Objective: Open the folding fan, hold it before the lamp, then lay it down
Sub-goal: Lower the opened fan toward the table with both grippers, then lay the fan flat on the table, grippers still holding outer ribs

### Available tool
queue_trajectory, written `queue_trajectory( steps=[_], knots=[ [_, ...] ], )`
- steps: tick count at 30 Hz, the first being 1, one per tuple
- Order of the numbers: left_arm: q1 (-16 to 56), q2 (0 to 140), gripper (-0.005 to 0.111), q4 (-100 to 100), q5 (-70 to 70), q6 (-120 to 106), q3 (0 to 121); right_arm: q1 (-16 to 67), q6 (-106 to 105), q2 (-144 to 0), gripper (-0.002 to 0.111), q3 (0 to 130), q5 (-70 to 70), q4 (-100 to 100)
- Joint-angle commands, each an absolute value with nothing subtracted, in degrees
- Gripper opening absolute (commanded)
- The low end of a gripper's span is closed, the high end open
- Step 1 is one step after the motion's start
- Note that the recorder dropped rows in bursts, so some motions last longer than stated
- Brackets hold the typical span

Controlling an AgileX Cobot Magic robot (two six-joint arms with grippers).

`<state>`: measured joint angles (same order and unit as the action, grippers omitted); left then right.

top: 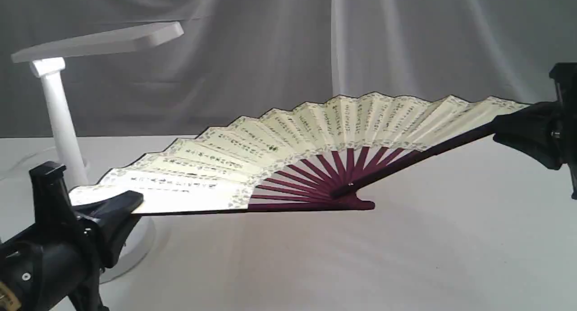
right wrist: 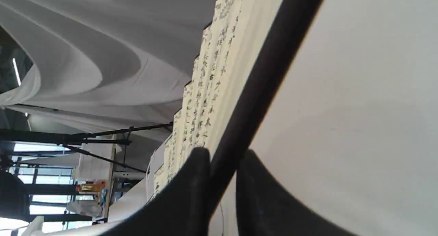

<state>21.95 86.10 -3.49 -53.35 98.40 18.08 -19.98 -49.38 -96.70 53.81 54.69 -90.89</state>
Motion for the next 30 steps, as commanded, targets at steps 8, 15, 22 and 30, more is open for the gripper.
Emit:
queue_trajectory(
  steps=[8,15,22,30],
  knots=[
    [21.96,95.32,0.000,-6.59,-57.23,99.12,24.30,-20.13,-53.56,-99.55,0.000,53.79,45.12,-87.00],
    [21.96,100.57,0.000,-9.80,-57.23,100.45,28.52,-20.13,-53.66,-102.78,0.000,53.79,43.00,-86.32],
    [21.96,104.29,0.000,-10.04,-57.23,100.58,29.67,-20.13,-54.84,-106.41,0.000,53.79,42.57,-86.32],
    [21.96,108.44,0.000,-10.04,-59.73,100.45,29.67,-23.44,-55.23,-107.50,0.000,53.79,42.43,-86.15]
  ],
)
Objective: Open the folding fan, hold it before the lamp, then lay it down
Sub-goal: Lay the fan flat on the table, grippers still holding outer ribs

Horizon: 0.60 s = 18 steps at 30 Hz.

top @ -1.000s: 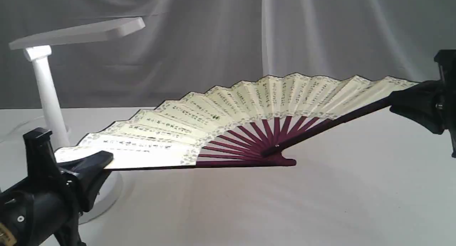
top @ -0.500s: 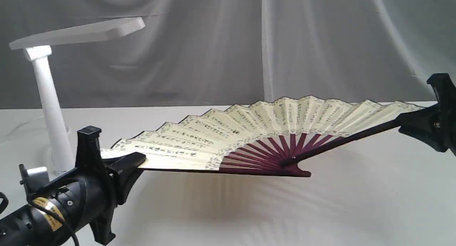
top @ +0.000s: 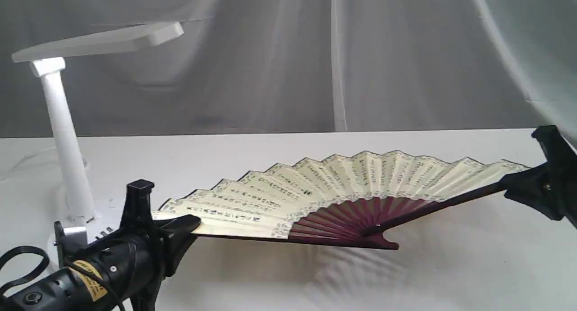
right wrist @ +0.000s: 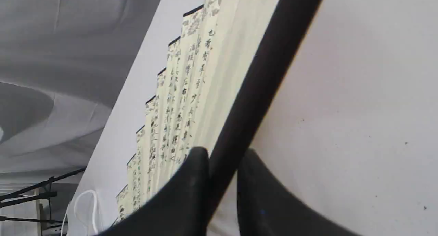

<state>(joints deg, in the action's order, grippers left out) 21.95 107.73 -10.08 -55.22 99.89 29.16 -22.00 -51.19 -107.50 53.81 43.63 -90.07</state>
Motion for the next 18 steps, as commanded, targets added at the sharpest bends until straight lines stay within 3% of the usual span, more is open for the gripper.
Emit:
queue_trajectory(
  steps=[1,18],
  knots=[
    [21.96,109.03,0.000,-9.93,-60.70,100.45,29.67,-23.55,-55.34,-107.50,0.000,53.79,42.43,-86.15],
    [21.96,112.11,0.000,-11.24,-61.59,101.74,32.12,-24.00,-55.30,-107.50,0.003,53.79,43.06,-84.30]
  ],
)
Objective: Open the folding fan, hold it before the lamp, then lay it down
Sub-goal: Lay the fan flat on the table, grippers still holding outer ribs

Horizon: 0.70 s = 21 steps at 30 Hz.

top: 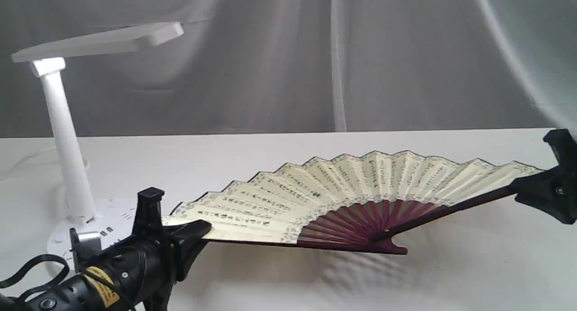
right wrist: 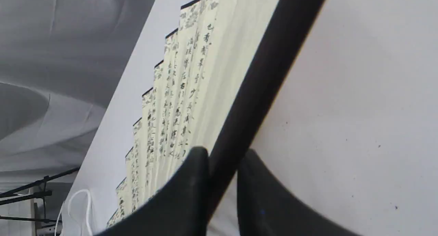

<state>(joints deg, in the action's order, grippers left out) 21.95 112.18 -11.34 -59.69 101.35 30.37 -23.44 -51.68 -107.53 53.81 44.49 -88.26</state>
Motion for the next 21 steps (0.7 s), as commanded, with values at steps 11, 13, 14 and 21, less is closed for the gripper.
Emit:
queue_trajectory(
  steps=[11,13,14,21],
  knots=[
    [21.96,112.11,0.000,-11.32,-58.83,101.74,33.60,-24.00,-55.06,-107.50,0.033,53.79,44.78,-82.35],
    [21.96,112.11,0.000,-11.21,-58.84,101.64,33.60,-24.00,-55.06,-107.50,0.038,53.79,45.65,-82.35],
    [21.96,112.11,0.000,-11.22,-58.84,101.53,33.60,-24.00,-55.06,-107.50,0.043,53.79,45.90,-82.35],
    [21.96,112.11,0.000,-11.09,-58.44,96.38,33.60,-24.00,-55.06,-107.50,0.062,53.79,49.24,-79.76]
  ],
)
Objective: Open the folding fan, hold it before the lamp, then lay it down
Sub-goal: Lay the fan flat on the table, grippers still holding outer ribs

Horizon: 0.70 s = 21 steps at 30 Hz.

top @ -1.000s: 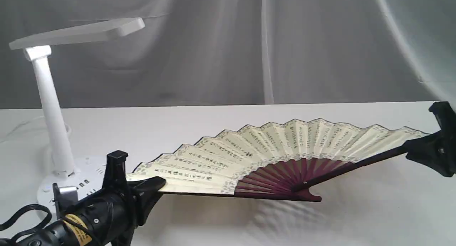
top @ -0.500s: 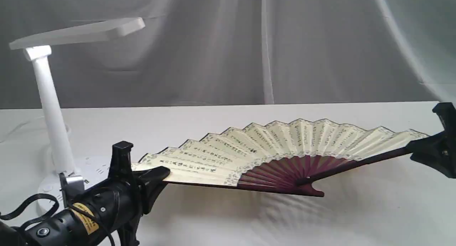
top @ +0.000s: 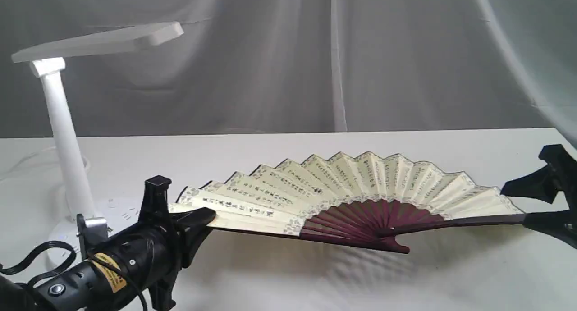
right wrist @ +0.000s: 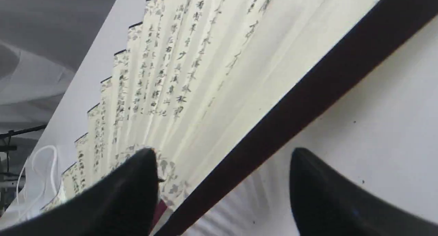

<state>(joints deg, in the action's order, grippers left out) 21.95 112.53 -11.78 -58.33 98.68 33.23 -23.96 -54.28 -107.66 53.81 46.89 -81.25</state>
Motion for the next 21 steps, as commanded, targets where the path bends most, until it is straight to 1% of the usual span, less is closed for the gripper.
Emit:
queue_trajectory(
  steps=[1,10,14,17,21],
  knots=[
    [21.96,112.11,0.000,-10.97,-58.31,95.48,33.60,-24.00,-55.06,-107.50,0.062,53.79,49.75,-79.42],
    [21.96,112.11,0.000,-11.19,-54.95,84.59,33.62,-24.00,-55.06,-107.50,0.062,53.79,55.46,-79.06],
    [21.96,112.11,0.000,-10.90,-54.67,78.15,34.12,-24.00,-55.06,-107.50,0.060,53.79,56.85,-78.02],
    [21.96,112.11,0.000,-13.29,-49.94,73.07,36.47,-24.00,-55.31,-107.50,0.059,53.79,58.54,-78.01],
    [21.96,112.11,0.000,-16.26,-42.96,72.82,39.46,-24.00,-55.41,-107.39,0.059,53.79,59.13,-77.74]
  ],
)
